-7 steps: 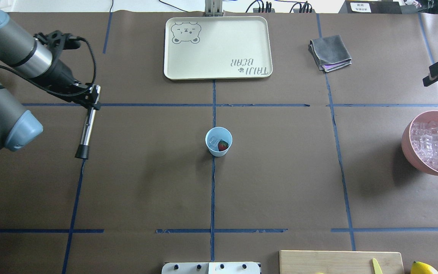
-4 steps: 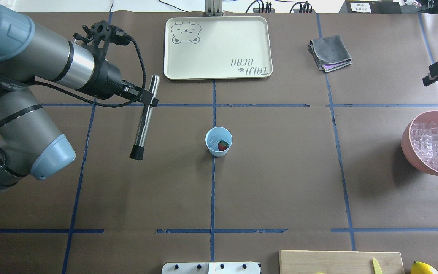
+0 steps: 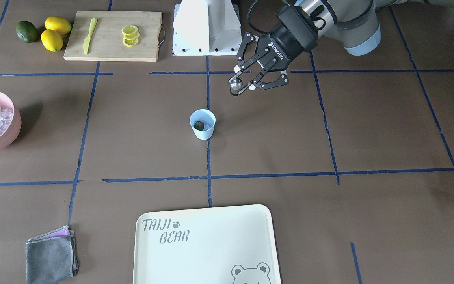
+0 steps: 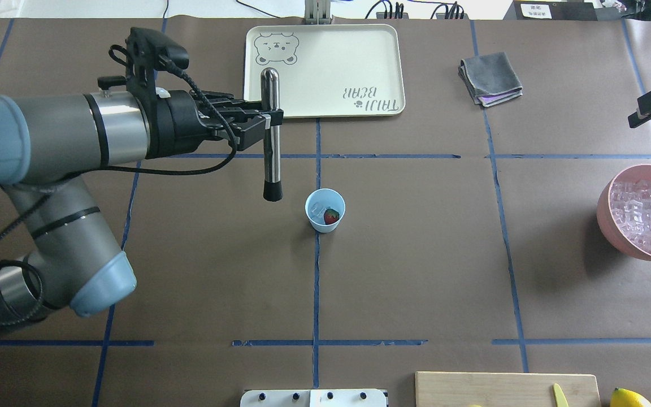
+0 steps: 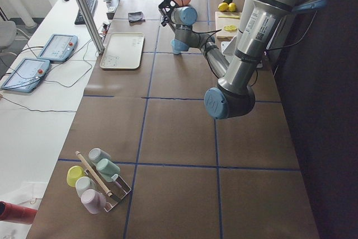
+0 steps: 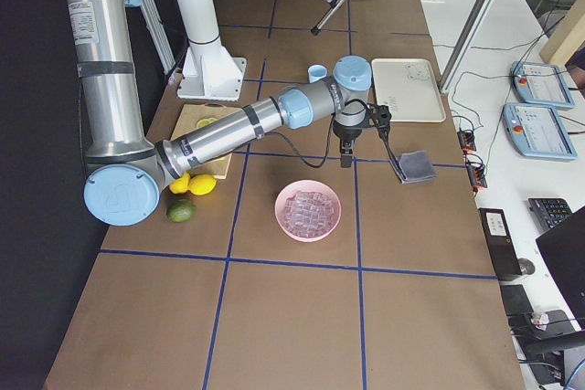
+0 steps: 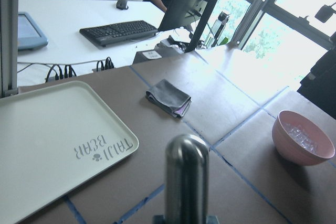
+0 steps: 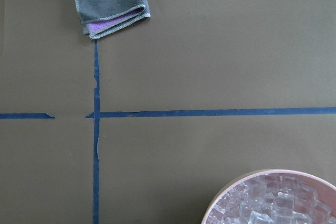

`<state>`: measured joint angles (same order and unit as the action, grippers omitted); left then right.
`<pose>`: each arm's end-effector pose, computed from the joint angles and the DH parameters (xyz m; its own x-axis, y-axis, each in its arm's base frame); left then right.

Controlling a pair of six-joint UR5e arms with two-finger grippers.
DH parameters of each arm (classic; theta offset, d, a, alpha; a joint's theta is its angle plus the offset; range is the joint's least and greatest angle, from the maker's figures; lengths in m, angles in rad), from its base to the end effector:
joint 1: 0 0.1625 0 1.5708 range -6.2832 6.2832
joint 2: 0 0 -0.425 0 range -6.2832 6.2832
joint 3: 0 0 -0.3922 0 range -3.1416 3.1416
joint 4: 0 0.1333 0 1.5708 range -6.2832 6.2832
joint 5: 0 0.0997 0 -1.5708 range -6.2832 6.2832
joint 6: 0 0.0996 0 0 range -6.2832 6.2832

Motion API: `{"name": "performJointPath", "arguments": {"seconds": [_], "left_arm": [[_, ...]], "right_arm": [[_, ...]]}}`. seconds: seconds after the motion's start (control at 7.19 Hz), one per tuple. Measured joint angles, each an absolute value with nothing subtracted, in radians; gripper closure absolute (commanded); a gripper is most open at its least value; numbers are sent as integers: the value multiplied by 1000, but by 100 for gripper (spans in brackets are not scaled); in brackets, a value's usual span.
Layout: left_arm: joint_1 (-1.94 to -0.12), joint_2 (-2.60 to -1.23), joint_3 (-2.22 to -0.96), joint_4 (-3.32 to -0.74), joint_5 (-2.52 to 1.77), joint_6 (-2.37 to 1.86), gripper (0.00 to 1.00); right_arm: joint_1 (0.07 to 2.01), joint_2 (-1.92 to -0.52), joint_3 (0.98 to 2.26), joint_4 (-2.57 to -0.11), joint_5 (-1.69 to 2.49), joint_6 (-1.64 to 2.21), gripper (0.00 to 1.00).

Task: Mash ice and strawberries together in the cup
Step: 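Carry the pestle with the left gripper over the blue cup and lower it in, then press the pestle down into the cup contents with the left gripper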

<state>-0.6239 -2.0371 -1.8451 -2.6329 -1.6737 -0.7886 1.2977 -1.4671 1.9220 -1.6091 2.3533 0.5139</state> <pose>0.3778 -0.4236 0.1577 0.2201 0.7054 -0.6737 0.4861 0.5195 0.7027 -0.0784 -0.5139 0.4371 0.6489 0.0271 0.7604 -0.0831 0.9959 0.0354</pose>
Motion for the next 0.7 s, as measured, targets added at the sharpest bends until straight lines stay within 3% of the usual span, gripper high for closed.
{"name": "performJointPath", "arguments": {"seconds": [0.42, 0.7], "left_arm": [[-388, -2045, -1738, -2896, -1256, -542, 100], [-344, -2055, -1694, -2951, -1179, -494, 100]], "right_arm": [[1298, -1467, 1921, -1609, 2355, 514, 0], [1298, -1466, 1921, -1610, 2357, 514, 0]]}}
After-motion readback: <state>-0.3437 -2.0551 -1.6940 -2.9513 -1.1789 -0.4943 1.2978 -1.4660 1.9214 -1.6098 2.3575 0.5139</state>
